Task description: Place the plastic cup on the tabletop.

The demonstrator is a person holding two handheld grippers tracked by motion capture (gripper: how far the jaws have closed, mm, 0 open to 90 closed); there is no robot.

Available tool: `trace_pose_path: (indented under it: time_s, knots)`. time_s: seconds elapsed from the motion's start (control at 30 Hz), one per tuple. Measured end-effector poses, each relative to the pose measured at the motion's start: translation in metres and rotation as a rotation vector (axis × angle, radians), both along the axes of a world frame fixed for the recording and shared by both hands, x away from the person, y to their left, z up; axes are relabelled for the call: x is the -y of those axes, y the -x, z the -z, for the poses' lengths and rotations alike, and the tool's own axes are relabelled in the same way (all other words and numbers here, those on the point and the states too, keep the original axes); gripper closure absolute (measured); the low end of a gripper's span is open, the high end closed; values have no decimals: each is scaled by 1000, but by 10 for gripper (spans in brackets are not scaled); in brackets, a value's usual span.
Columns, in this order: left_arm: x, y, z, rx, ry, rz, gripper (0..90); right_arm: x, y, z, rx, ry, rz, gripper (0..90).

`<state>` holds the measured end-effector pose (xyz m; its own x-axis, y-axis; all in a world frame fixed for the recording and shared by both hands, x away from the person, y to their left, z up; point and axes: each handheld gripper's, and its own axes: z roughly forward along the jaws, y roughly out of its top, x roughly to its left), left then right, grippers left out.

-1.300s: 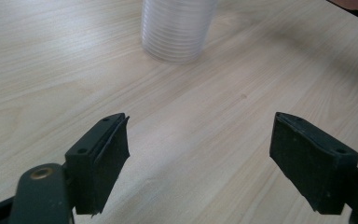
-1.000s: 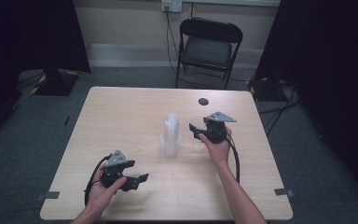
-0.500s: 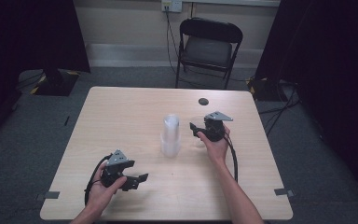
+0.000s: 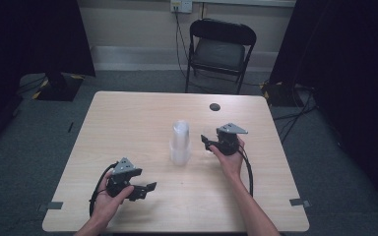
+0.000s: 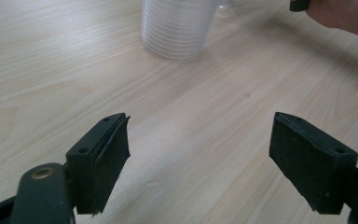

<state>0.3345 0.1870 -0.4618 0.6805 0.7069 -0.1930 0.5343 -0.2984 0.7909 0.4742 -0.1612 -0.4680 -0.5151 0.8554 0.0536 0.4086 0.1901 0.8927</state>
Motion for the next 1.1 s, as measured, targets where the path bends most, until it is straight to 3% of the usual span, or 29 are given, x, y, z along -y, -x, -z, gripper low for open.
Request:
trace_pose_path:
  time_s: [0.33,0.63,0.73,0.87,0.93,1.1]
  knots:
    - [-1,2,-1,12,2,2,198,2,10,9,-33,1,-13,255]
    - [-6,-1,-1,16,-4,-19,198,12,16,9,-96,-48,-22,169]
    - [-10,-3,1,18,2,-35,198,17,19,7,-133,-90,-39,168]
    - [-15,-6,2,30,-1,-44,199,22,24,1,-141,-83,-48,158]
    - [-18,-7,2,43,-8,-46,199,26,27,-2,-140,-53,-54,157]
    - [-22,-9,3,46,2,-63,199,42,37,-10,-139,-65,-45,150]
